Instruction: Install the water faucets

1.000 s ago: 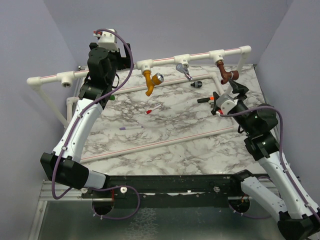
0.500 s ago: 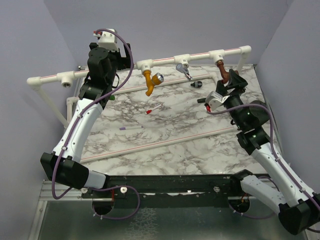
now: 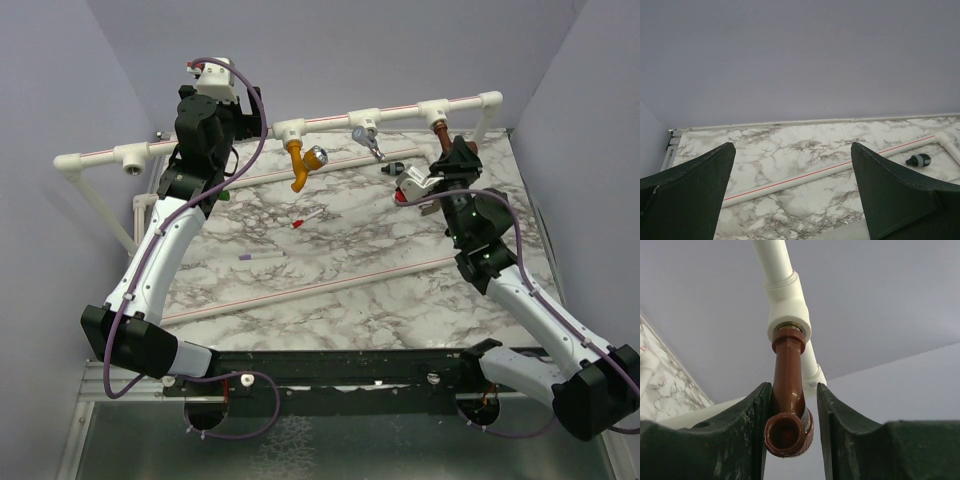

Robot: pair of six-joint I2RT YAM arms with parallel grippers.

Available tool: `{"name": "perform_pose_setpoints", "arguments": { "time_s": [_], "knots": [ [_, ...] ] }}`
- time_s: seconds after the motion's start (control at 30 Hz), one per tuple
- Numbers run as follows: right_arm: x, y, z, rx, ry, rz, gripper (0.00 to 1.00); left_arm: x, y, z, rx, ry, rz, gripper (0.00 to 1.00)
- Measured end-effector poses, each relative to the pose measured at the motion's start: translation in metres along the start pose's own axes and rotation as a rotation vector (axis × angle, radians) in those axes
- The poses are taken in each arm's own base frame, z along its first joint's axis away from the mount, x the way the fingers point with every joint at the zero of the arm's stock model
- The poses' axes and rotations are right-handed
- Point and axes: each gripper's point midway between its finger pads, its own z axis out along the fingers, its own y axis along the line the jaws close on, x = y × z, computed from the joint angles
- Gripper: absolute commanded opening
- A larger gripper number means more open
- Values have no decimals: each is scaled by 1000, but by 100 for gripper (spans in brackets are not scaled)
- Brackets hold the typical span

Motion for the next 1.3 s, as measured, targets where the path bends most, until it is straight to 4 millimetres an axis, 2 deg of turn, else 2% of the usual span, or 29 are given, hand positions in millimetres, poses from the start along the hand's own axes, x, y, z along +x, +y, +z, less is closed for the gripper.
{"name": "perform_pose_setpoints", "arguments": {
  "time_s": [0.17,0.3,0.33,0.6,1.3],
  "knots": [
    [6,2,3,6,42,10,28,0,0,0,1,0,0,99],
    [8,3,4,15,57,37,4,0,0,1,2,-1,-1,99],
    [8,3,4,18,60,47,1,0,-1,1,2,-1,-1,99],
    [7,7,4,34,65,270,1,0,-1,2,2,-2,0,99],
    [-11,15,-1,93,93,1226,1,0,-1,1,2,-1,0,99]
  ]
}}
